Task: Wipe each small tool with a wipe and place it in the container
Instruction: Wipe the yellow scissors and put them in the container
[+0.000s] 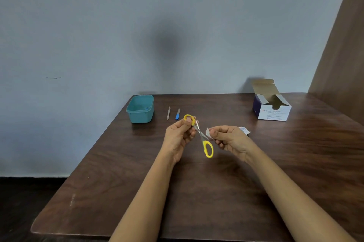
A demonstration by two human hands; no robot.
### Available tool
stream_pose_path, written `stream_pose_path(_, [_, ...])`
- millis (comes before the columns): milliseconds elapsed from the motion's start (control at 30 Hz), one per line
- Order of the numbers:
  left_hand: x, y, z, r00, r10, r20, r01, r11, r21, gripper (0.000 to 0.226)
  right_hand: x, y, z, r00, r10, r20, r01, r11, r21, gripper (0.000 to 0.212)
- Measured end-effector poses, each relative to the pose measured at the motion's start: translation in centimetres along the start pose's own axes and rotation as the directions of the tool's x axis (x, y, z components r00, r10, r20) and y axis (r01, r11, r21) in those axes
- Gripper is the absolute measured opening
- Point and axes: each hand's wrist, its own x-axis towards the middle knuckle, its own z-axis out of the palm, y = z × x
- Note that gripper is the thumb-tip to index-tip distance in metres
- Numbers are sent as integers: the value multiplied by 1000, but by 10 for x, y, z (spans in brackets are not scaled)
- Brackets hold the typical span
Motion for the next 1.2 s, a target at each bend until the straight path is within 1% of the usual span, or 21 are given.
stream_pose_path(100, [1,0,-1,1000,5,1,-5,1000,23,18,-1,-1,0,1000,12,4,-11,999,-31,11])
stream_pose_path(200, [-2,0,-1,1000,-3,28,1,998,63,20,-2,-1,1,1000,11,17,-10,998,-56,5])
stream_pose_path(300, [-3,0,0,999,-2,46,-2,995,104,22,-4,-2,1,999,18,42,-15,997,-70,7])
stream_pose_path(467, [-4,0,0,999,6,45,-13,990,140,16,-5,-3,-1,998,38,58,-32,995,-97,8])
stream_pose_path(567, [-4,0,0,999,17,35,-22,987,160,12,-7,-4,1,997,22,79,-11,992,-129,7])
stream_pose_path(667, [-4,-1,1,999,41,11,-42,979,201,11,-9,-6,1,995,-9,100,28,982,-187,6])
stream_pose_path(800, [-1,-5,1,994,108,-21,-99,959,266,10,-10,-8,1,993,-40,112,66,968,-243,6])
stream_pose_path(900, [0,-7,0,985,164,-49,-142,944,299,15,-12,-8,2,991,-73,110,101,954,-281,6])
stream_pose_path(1000, [-1,-9,3,981,183,-65,-157,946,285,14,-11,-6,6,988,-118,97,143,935,-323,8])
stream_pose_path(1100, [-1,-11,4,971,210,-115,-173,947,269,9,-10,-5,8,990,-113,90,138,922,-361,12])
stream_pose_path(1200, [1,-10,2,957,243,-158,-199,947,252,10,-10,-5,9,989,-113,91,139,921,-364,14])
